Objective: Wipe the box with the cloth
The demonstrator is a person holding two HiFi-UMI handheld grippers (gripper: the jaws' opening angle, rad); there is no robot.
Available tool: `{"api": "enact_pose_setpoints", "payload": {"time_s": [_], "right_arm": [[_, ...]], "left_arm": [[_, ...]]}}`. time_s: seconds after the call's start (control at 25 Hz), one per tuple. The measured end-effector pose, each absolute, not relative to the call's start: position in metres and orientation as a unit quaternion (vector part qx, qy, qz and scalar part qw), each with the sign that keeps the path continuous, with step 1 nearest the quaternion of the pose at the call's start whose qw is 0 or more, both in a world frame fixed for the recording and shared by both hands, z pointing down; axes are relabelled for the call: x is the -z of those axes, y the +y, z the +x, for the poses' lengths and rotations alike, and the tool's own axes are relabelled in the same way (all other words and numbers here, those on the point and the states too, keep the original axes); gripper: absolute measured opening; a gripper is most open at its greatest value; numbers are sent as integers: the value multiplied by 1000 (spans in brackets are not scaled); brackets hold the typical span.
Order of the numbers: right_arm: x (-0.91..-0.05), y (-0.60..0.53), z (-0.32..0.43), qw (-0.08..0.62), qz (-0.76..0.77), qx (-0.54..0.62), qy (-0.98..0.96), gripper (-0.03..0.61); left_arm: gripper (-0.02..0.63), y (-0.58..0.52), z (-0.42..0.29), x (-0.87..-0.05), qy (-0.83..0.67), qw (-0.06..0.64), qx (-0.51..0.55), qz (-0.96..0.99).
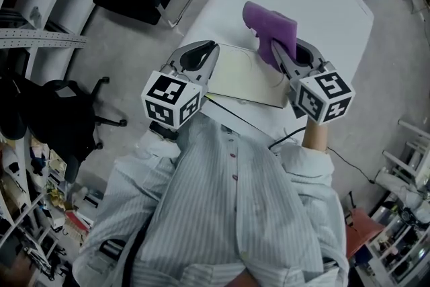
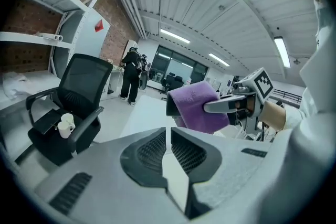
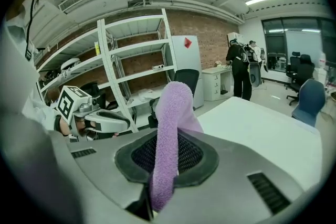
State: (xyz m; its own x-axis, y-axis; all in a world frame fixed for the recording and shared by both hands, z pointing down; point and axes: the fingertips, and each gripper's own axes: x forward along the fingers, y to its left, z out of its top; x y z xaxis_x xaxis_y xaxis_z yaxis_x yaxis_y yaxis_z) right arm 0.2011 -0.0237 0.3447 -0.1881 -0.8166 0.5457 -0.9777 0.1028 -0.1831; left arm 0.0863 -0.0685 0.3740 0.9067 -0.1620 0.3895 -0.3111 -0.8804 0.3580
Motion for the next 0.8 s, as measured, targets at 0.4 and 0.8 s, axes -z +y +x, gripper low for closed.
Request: {"api": "enact_pose_setpoints", "payload": {"time_s": [0.4,0.8], "right_arm": [[-395,-81,177,183,493,-323,-787,48],[-471,-103,143,184,331,-472,-796,48]], "left_arm": [[78,-58,75,-435,-129,241,-249,929],[86,-50,72,-467,-133,260,-268,918]]}}
